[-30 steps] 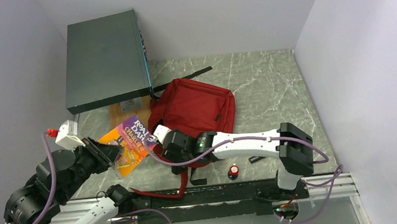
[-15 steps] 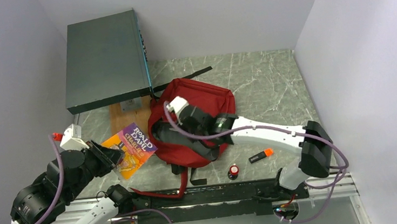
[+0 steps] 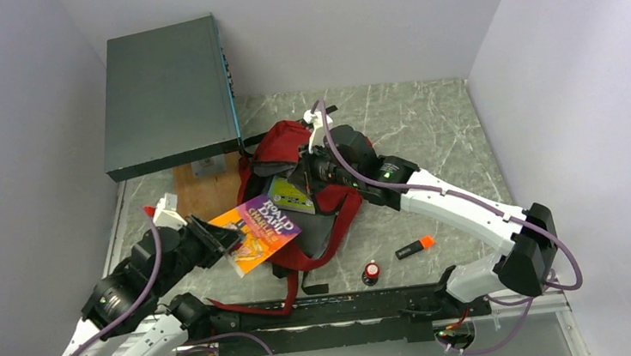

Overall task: Pack the student bag
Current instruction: Place the book in the student bag.

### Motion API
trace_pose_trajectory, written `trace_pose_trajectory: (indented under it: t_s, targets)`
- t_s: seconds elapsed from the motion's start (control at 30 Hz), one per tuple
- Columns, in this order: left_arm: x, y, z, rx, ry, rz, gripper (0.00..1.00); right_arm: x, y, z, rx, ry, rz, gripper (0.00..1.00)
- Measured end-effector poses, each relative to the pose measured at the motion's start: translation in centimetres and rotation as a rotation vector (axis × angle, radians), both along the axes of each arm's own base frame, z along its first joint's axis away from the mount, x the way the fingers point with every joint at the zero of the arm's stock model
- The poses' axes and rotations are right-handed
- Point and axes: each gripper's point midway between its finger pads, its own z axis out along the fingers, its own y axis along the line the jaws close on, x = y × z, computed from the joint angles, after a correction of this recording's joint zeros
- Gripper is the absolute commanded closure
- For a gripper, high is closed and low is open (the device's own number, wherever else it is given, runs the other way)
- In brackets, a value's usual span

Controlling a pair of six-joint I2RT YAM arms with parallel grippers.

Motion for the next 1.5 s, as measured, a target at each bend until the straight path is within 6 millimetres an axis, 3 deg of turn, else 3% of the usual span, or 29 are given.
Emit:
trace_pose_trajectory:
  t_s: [0.17,0.27,0.47,0.77,1.0,1.17,1.23,1.3,1.5]
  targets:
    - [2.1,-3.1,-0.2,-0.121,-0.011,-0.01,1.0,-0.1,0.5,0.7,0.046,0.013,0.005,1.0]
    - [3.7,-4.4,-1.7,-0.183,-0.008,0.019,1.0,-0.3,0.6,0.8,0.054,0.02,0.01,1.0]
    - [7.0,-5.4,-5.0,-0.23,-0.014,0.118,1.0,-0.8,0.0,1.3,0.068,0.016,0.01,1.0]
    - [12.5,-7.6,-6.5,-0.281,-0.083,0.23,1.0,-1.0,-0.9,1.0,0.071,0.025,0.015,1.0]
    - [16.1,-9.5,-9.4,-0.225,-0.068,0.295,1.0,-0.9,-1.2,0.3,0.062,0.036,0.026,1.0]
    - [18.8,-11.0,-9.8,-0.22,-0.063,0.368,1.0,-0.6,-1.8,0.1,0.061,0.037,0.019,1.0]
    - [19.7,-11.4,-9.8,-0.22,-0.06,0.387,0.91,-0.5,-2.0,0.3,0.065,0.034,0.018,1.0]
    - [20.3,-11.8,-9.8,-0.226,-0.056,0.4,0.77,-0.2,-2.2,0.3,0.067,0.034,0.015,1.0]
    - [20.4,-12.2,-10.5,-0.225,-0.044,0.392,0.4,0.3,-2.6,0.1,0.071,0.035,0.006,1.0]
